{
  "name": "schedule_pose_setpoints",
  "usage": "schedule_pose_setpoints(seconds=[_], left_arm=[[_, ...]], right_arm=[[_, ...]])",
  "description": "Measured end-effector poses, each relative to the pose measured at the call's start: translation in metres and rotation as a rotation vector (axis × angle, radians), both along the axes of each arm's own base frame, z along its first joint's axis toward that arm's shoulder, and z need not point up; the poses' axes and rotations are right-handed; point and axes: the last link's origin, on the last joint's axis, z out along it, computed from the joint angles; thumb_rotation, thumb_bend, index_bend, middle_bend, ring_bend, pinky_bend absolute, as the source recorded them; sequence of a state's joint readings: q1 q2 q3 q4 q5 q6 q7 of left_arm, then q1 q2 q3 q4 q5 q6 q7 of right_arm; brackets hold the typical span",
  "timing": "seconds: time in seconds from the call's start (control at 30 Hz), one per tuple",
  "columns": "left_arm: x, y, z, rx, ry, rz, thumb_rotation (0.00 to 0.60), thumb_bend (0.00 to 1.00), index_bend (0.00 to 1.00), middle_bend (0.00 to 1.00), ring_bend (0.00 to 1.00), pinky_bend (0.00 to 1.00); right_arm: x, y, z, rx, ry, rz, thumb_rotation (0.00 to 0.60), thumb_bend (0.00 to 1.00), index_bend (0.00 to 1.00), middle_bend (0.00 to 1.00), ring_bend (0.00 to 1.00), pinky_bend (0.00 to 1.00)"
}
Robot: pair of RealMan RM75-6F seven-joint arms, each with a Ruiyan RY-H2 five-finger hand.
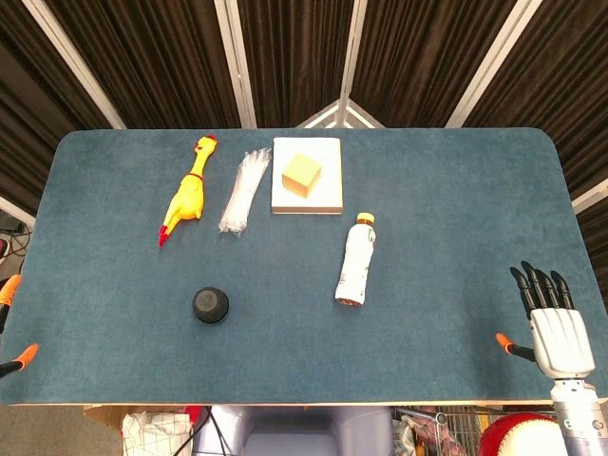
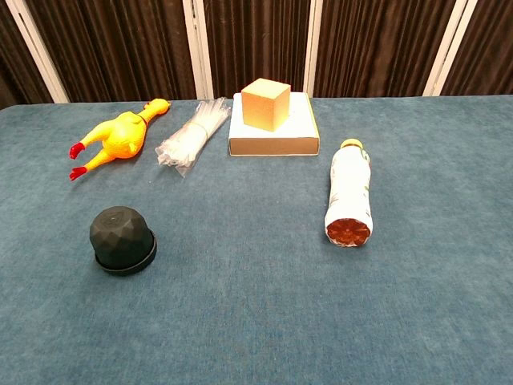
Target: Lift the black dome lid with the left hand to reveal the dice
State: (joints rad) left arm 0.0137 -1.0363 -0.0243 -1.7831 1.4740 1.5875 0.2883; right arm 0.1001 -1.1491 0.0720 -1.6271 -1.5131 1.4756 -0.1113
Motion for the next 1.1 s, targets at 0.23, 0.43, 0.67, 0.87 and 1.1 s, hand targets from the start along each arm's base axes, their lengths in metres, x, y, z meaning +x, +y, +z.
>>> schedule_pose_setpoints(seconds=[0.23, 0.43, 0.67, 0.87, 1.1], left_arm=[[0.0004, -0.0007, 0.0029, 0.011, -0.005, -0.003, 0.6, 0.21, 0.07, 0.1, 0.0, 0.0], [0.0004, -0.0033, 0.003, 0.008, -0.008, -0.005, 0.6, 0.21, 0.07, 0.11, 0.0, 0.0], [-0.0028, 0.0, 0.0052, 0.02, -0.031, 0.011, 0.6, 0.2, 0.07, 0.11, 0.0, 0.0], [-0.0052, 0.0003, 0.0066, 0.013, -0.068, 0.01, 0.6, 0.15, 0.07, 0.12, 0.0, 0.0], [-0.0041, 0.006, -0.0005, -0.005, -0.169, -0.007, 0.6, 0.09, 0.07, 0.14, 0.0, 0.0]], right_arm=[[0.0008, 0.0, -0.0019, 0.005, 0.005, 0.003, 0.6, 0.15, 0.0, 0.0, 0.1, 0.0], [0.0019, -0.0017, -0.0015, 0.005, -0.008, 0.014, 0.6, 0.15, 0.0, 0.0, 0.1, 0.0], [0.001, -0.0032, 0.0, -0.005, -0.012, 0.011, 0.6, 0.15, 0.0, 0.0, 0.1, 0.0], [0.0016, -0.0032, 0.0019, -0.015, -0.027, 0.017, 0.6, 0.15, 0.0, 0.0, 0.1, 0.0], [-0.0026, -0.0017, 0.0025, -0.002, -0.041, 0.005, 0.6, 0.15, 0.0, 0.0, 0.1, 0.0]])
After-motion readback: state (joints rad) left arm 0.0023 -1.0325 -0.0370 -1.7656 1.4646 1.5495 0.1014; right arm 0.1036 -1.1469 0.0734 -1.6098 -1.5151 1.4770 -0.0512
